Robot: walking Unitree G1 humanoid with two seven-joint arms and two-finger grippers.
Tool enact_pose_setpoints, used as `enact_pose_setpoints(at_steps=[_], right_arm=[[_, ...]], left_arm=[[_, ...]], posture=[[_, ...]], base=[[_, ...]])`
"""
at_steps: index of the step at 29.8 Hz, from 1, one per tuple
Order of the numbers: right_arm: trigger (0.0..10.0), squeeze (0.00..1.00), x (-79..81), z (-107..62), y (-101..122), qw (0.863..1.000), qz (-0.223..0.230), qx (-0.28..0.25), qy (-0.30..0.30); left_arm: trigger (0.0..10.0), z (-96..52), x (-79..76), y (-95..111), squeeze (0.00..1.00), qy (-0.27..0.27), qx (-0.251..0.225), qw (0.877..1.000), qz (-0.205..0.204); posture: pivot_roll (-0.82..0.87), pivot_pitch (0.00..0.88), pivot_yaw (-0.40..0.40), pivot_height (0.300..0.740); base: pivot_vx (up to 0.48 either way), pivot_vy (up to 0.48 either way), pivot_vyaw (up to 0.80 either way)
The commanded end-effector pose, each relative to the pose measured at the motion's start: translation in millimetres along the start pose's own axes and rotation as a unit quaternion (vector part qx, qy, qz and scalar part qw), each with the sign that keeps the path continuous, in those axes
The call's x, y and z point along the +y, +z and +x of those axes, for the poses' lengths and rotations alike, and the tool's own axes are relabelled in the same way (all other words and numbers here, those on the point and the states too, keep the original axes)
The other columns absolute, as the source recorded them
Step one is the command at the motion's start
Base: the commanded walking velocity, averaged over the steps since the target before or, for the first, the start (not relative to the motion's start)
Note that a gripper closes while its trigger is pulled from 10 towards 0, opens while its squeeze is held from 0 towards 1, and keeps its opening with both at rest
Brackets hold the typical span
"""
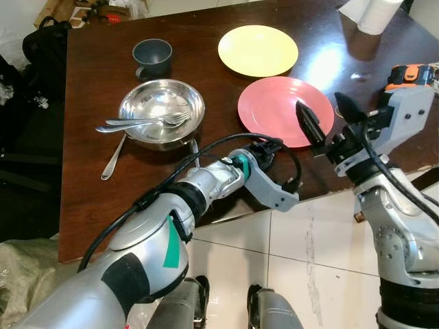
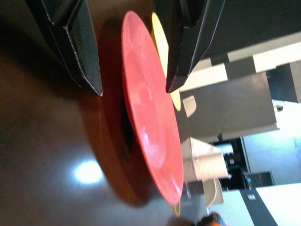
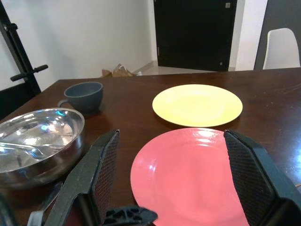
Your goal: Setting the table
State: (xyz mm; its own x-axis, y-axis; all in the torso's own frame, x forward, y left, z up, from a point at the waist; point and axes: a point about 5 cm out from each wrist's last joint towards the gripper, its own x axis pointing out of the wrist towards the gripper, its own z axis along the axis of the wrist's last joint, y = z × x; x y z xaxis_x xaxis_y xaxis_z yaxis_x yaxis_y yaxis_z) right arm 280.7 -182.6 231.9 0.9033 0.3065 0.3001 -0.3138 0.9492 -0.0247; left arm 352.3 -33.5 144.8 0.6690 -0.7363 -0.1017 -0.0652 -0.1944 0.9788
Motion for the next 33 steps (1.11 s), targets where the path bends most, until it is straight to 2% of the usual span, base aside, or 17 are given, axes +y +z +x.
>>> enact_pose_setpoints(at_steps=[1,6,8,12,13,15,16,17,18,21,22,27,33], right_arm=[[10.0,0.00,3.8,-4.2,2,1.000,0.002,-0.001,0.000],[10.0,0.00,7.7,-6.9,3,1.000,0.007,-0.003,0.000],[10.0,0.00,15.1,-8.5,1,1.000,0.018,0.000,0.008],[10.0,0.00,21.6,-7.0,0,1.000,0.026,0.002,0.017],[10.0,0.00,23.0,-5.9,2,0.999,0.028,0.000,0.019],[10.0,0.00,23.9,-5.2,4,0.999,0.028,-0.002,0.021],[10.0,0.00,24.0,-4.9,6,0.999,0.029,-0.006,0.021],[10.0,0.00,24.0,-4.9,6,0.999,0.029,-0.006,0.021],[10.0,0.00,23.9,-4.7,7,0.999,0.030,-0.008,0.020],[10.0,0.00,23.9,-4.7,7,0.999,0.030,-0.008,0.020],[10.0,0.00,24.2,-5.3,8,0.999,0.030,-0.008,0.019],[10.0,0.00,24.1,-11.2,7,0.999,0.030,-0.007,0.006],[10.0,0.00,23.6,-12.4,8,1.000,0.029,-0.008,0.002]], left_arm=[[10.0,2.5,3.1,2,0.00,-0.004,0.002,1.000,-0.007],[10.0,1.8,3.9,-2,0.00,-0.006,0.008,1.000,-0.010],[10.0,-1.2,1.9,-9,0.00,-0.010,0.017,1.000,-0.013],[10.0,-3.5,0.4,-14,0.00,-0.010,0.029,0.999,-0.025],[8.9,-3.7,0.4,-15,0.00,-0.008,0.034,0.999,-0.031],[8.9,-3.8,0.4,-16,0.00,-0.006,0.038,0.999,-0.035],[4.9,-2.9,1.7,-15,0.00,-0.002,0.043,0.998,-0.042],[4.9,-2.9,1.7,-15,0.00,-0.002,0.043,0.998,-0.042],[4.0,-2.2,2.7,-15,0.00,0.001,0.046,0.998,-0.047],[4.0,-2.2,2.7,-15,0.00,0.001,0.046,0.998,-0.047],[0.0,-1.3,3.8,-14,0.00,0.002,0.048,0.998,-0.050],[0.0,2.6,9.2,-9,0.00,0.008,0.040,0.999,-0.035],[0.0,2.3,5.8,-6,0.00,0.001,0.032,0.999,-0.025]], posture=[[0.00,0.165,0.143,0.740],[0.00,0.184,0.143,0.740],[0.02,0.223,0.137,0.740],[0.02,0.243,0.137,0.740],[0.02,0.252,0.139,0.740],[0.02,0.252,0.139,0.740],[0.01,0.259,0.143,0.740],[0.01,0.259,0.143,0.740],[0.01,0.259,0.143,0.740],[0.01,0.259,0.143,0.740],[0.01,0.260,0.148,0.740],[-0.01,0.241,0.168,0.740],[-0.01,0.234,0.166,0.740]], base=[[0.000,0.000,0.00],[0.000,0.000,0.00],[0.000,0.000,0.00],[0.000,0.000,0.00],[0.000,0.000,0.00],[0.000,0.000,0.00],[0.000,0.000,0.00],[0.000,0.000,0.00],[0.000,0.000,0.00],[0.000,0.000,0.00],[0.000,0.000,0.00],[0.000,0.000,0.00],[0.000,0.000,0.00]])
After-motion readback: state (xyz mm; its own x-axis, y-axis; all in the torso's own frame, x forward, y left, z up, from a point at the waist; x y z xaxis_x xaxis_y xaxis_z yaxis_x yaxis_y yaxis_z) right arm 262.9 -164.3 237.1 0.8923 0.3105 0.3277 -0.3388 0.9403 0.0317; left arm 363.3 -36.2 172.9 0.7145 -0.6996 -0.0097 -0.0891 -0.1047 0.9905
